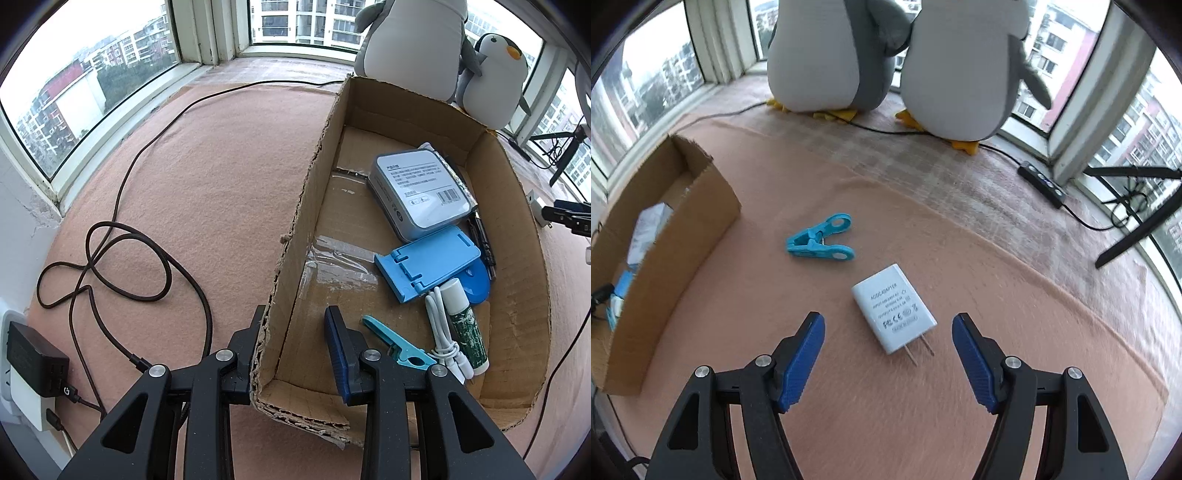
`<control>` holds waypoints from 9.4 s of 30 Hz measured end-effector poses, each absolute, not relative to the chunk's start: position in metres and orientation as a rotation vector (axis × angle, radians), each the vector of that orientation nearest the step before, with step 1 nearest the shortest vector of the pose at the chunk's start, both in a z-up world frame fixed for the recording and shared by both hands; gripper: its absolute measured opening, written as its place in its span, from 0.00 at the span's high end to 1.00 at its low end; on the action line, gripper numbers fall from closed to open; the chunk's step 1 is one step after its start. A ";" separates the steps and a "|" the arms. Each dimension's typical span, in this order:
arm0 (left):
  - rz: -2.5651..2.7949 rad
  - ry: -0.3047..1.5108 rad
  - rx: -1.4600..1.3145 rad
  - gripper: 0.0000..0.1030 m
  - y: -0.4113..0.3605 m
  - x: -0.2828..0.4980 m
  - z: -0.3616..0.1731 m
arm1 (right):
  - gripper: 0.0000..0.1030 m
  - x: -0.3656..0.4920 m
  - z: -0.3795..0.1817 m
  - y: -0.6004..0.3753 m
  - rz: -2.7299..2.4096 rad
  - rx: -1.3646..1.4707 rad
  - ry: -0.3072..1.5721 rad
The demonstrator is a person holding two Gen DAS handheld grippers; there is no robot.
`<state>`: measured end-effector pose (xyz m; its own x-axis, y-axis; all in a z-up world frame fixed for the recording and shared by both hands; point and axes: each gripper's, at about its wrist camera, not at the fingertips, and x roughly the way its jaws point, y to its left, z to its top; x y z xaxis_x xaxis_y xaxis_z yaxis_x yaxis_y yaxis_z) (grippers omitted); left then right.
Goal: Organize rigid objects
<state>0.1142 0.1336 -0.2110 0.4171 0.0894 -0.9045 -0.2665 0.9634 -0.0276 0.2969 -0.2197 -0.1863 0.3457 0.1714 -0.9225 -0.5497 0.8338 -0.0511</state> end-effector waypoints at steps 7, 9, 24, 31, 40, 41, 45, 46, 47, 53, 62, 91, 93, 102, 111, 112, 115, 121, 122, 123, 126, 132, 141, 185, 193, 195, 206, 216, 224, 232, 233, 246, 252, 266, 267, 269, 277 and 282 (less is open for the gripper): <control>0.225 1.120 -0.176 0.67 0.133 0.114 -0.211 | 0.34 0.312 -0.201 -0.217 0.483 -0.393 1.164; 0.225 1.122 -0.173 0.67 0.133 0.114 -0.211 | 0.34 0.313 -0.204 -0.214 0.484 -0.410 1.168; 0.228 1.119 -0.173 0.67 0.132 0.112 -0.212 | 0.53 0.316 -0.209 -0.217 0.513 -0.342 1.220; 0.228 1.117 -0.178 0.67 0.133 0.112 -0.212 | 0.65 0.311 -0.205 -0.217 0.509 -0.327 1.224; 0.225 1.112 -0.182 0.67 0.132 0.111 -0.211 | 0.66 0.292 -0.202 -0.219 0.519 -0.302 1.223; 0.225 1.112 -0.182 0.67 0.132 0.111 -0.211 | 0.66 0.290 -0.201 -0.219 0.520 -0.302 1.221; 0.224 1.112 -0.182 0.67 0.132 0.110 -0.210 | 0.66 0.282 -0.200 -0.217 0.523 -0.282 1.214; 0.224 1.112 -0.184 0.67 0.132 0.110 -0.210 | 0.66 0.280 -0.199 -0.217 0.525 -0.270 1.212; 0.223 1.111 -0.185 0.67 0.132 0.110 -0.210 | 0.66 0.277 -0.198 -0.217 0.530 -0.254 1.209; 0.223 1.111 -0.185 0.67 0.132 0.110 -0.210 | 0.66 0.262 -0.191 -0.207 0.563 -0.186 1.188; 0.223 1.110 -0.186 0.67 0.132 0.110 -0.210 | 0.66 0.240 -0.142 -0.164 0.691 -0.163 1.098; 0.217 1.101 -0.203 0.67 0.134 0.109 -0.210 | 0.66 0.173 -0.152 0.010 0.931 -0.394 1.117; 0.217 1.101 -0.203 0.67 0.134 0.109 -0.210 | 0.66 0.173 -0.153 0.011 0.929 -0.394 1.119; 0.217 1.100 -0.203 0.67 0.134 0.109 -0.210 | 0.62 0.174 -0.148 0.012 0.935 -0.381 1.112; 0.217 1.100 -0.203 0.67 0.134 0.108 -0.210 | 0.61 0.179 -0.134 -0.005 0.920 -0.303 1.094; 0.217 1.100 -0.203 0.67 0.134 0.108 -0.210 | 0.60 0.180 -0.129 -0.011 0.918 -0.280 1.088; 0.217 1.100 -0.203 0.67 0.134 0.108 -0.210 | 0.54 0.186 -0.117 -0.032 0.893 -0.209 1.062; 0.217 1.100 -0.203 0.67 0.134 0.108 -0.210 | 0.46 0.215 -0.105 -0.103 0.723 0.000 1.056; 0.217 1.100 -0.203 0.67 0.134 0.108 -0.210 | 0.45 0.221 -0.106 -0.114 0.681 0.024 1.063; 0.217 1.100 -0.202 0.67 0.134 0.108 -0.210 | 0.42 0.229 -0.109 -0.128 0.622 0.048 1.076; 0.216 1.099 -0.203 0.67 0.134 0.108 -0.210 | 0.42 0.245 -0.123 -0.155 0.477 0.089 1.125; 0.215 1.099 -0.202 0.67 0.134 0.108 -0.210 | 0.42 0.275 -0.155 -0.188 0.316 0.202 1.197; 0.214 1.099 -0.204 0.67 0.134 0.108 -0.210 | 0.42 0.317 -0.193 -0.202 0.220 0.370 1.282; 0.214 1.098 -0.204 0.67 0.135 0.110 -0.212 | 0.70 0.290 -0.185 -0.174 0.335 0.142 1.209; 0.214 1.097 -0.203 0.67 0.134 0.111 -0.212 | 0.71 0.279 -0.144 -0.167 0.402 0.151 1.136; 0.214 1.097 -0.204 0.67 0.134 0.111 -0.212 | 0.70 0.276 -0.133 -0.159 0.432 0.152 1.122; 0.214 1.096 -0.204 0.67 0.135 0.111 -0.212 | 0.70 0.261 -0.116 -0.083 0.564 0.025 1.093; 0.214 1.096 -0.203 0.67 0.134 0.111 -0.212 | 0.70 0.252 -0.128 -0.048 0.597 -0.097 1.109; 0.214 1.096 -0.203 0.67 0.134 0.111 -0.212 | 0.70 0.253 -0.143 -0.035 0.592 -0.143 1.138; 0.214 1.096 -0.203 0.67 0.135 0.111 -0.212 | 0.70 0.261 -0.148 -0.024 0.593 -0.140 1.161; 0.214 1.096 -0.203 0.67 0.134 0.111 -0.212 | 0.70 0.261 -0.149 -0.023 0.592 -0.144 1.162; 0.214 1.095 -0.202 0.67 0.134 0.110 -0.212 | 0.69 0.259 -0.148 -0.023 0.591 -0.157 1.163; 0.214 1.095 -0.202 0.67 0.134 0.110 -0.212 | 0.60 0.256 -0.149 -0.027 0.592 -0.153 1.165; 0.216 1.100 -0.198 0.67 0.134 0.111 -0.212 | 0.44 0.230 -0.127 -0.052 0.621 -0.134 1.119; 0.217 1.101 -0.196 0.67 0.134 0.111 -0.213 | 0.43 0.227 -0.124 -0.056 0.620 -0.126 1.112; 0.218 1.103 -0.190 0.67 0.134 0.111 -0.212 | 0.40 0.221 -0.118 -0.065 0.617 -0.115 1.097; 0.219 1.092 -0.168 0.67 0.129 0.107 -0.202 | 0.37 0.189 -0.103 -0.098 0.595 -0.107 1.054; 0.224 1.065 -0.153 0.67 0.125 0.101 -0.189 | 0.36 0.169 -0.093 -0.115 0.576 -0.103 1.026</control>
<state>0.1007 0.1255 -0.1888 0.4647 0.1080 -0.8789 -0.2554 0.9667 -0.0162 0.1692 -0.1153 -0.0931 0.3844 0.4039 -0.8301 -0.4981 0.8479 0.1818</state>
